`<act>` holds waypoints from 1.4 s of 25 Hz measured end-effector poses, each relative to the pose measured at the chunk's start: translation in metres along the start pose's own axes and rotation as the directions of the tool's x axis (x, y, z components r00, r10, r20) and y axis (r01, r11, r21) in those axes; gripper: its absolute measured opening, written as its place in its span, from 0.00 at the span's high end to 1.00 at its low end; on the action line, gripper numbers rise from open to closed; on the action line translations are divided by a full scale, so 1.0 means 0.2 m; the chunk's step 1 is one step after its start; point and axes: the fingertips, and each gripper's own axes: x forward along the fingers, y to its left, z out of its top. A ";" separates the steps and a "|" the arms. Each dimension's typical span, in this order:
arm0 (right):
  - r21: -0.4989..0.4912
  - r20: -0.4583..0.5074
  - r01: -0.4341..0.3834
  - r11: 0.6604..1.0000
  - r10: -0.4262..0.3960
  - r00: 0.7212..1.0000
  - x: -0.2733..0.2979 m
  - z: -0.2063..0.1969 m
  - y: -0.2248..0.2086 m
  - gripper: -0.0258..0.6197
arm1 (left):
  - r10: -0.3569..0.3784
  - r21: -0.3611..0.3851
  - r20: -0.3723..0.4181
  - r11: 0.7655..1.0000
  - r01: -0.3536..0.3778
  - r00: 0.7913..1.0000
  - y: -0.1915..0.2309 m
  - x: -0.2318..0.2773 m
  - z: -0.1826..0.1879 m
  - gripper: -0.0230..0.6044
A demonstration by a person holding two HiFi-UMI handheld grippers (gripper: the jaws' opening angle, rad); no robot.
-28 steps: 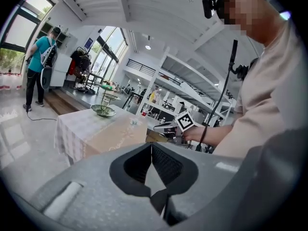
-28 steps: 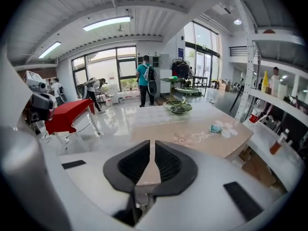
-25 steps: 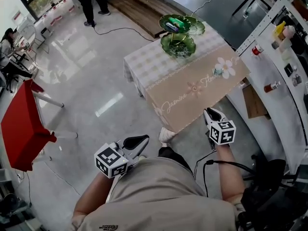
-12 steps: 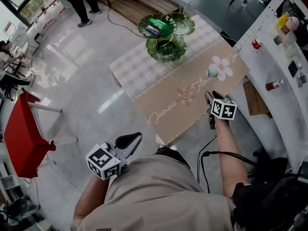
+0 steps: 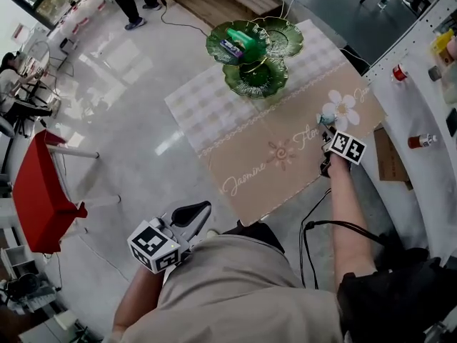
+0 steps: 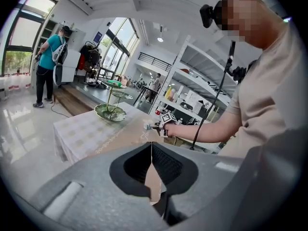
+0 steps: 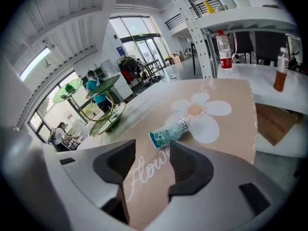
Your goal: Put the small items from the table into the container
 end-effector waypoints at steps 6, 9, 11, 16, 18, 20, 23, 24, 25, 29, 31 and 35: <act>0.049 0.014 0.007 0.999 -0.007 1.000 0.15 0.10 -0.05 0.56 | 0.034 -0.040 -0.005 0.999 -0.034 0.999 0.06 0.02 0.01 0.95; -0.011 0.022 0.028 1.000 -0.028 0.999 0.19 0.15 -0.05 0.56 | 0.044 -0.051 -0.010 0.998 -0.045 0.999 0.08 0.03 0.00 0.95; -0.069 0.015 0.047 0.997 -0.046 0.999 0.22 0.17 -0.06 0.55 | 0.048 -0.059 -0.017 0.997 -0.049 0.999 0.09 0.03 -0.01 0.95; -0.204 -0.017 0.091 0.975 -0.097 0.995 0.27 0.17 -0.11 0.56 | 0.055 -0.082 -0.022 0.995 -0.057 0.998 0.10 0.03 -0.02 0.95; -0.231 -0.031 0.105 0.967 -0.115 0.993 0.29 0.17 -0.12 0.56 | 0.057 -0.083 -0.024 0.995 -0.059 0.998 0.11 0.03 -0.03 0.95; -0.247 -0.058 0.115 0.962 -0.133 0.989 0.31 0.14 -0.15 0.56 | 0.059 -0.085 -0.026 0.995 -0.061 0.998 0.11 0.04 -0.02 0.95; -0.252 -0.065 0.123 0.960 -0.144 0.987 0.32 0.12 -0.16 0.58 | 0.060 -0.092 -0.024 0.994 -0.062 0.998 0.11 0.04 -0.02 0.95; -0.256 -0.060 0.123 0.959 -0.142 0.988 0.33 0.12 -0.16 0.63 | 0.061 -0.094 -0.024 0.994 -0.063 0.998 0.11 0.04 -0.02 0.95; -0.263 -0.056 0.122 0.957 -0.142 0.988 0.33 0.12 -0.16 0.63 | 0.063 -0.094 -0.024 0.994 -0.065 0.998 0.12 0.04 -0.02 0.95; -0.302 -0.063 0.126 0.945 -0.152 0.986 0.32 0.11 -0.14 0.65 | 0.068 -0.087 -0.016 0.994 -0.069 0.998 0.12 0.02 -0.03 0.95; -0.324 -0.066 0.121 0.938 -0.150 0.986 0.30 0.11 -0.12 0.65 | 0.068 -0.086 -0.011 0.994 -0.069 0.998 0.11 0.01 -0.03 0.95; -0.365 -0.065 0.084 0.927 -0.116 0.991 0.23 0.14 -0.02 0.65 | 0.064 -0.082 0.006 0.995 -0.064 0.998 0.10 -0.01 -0.02 0.95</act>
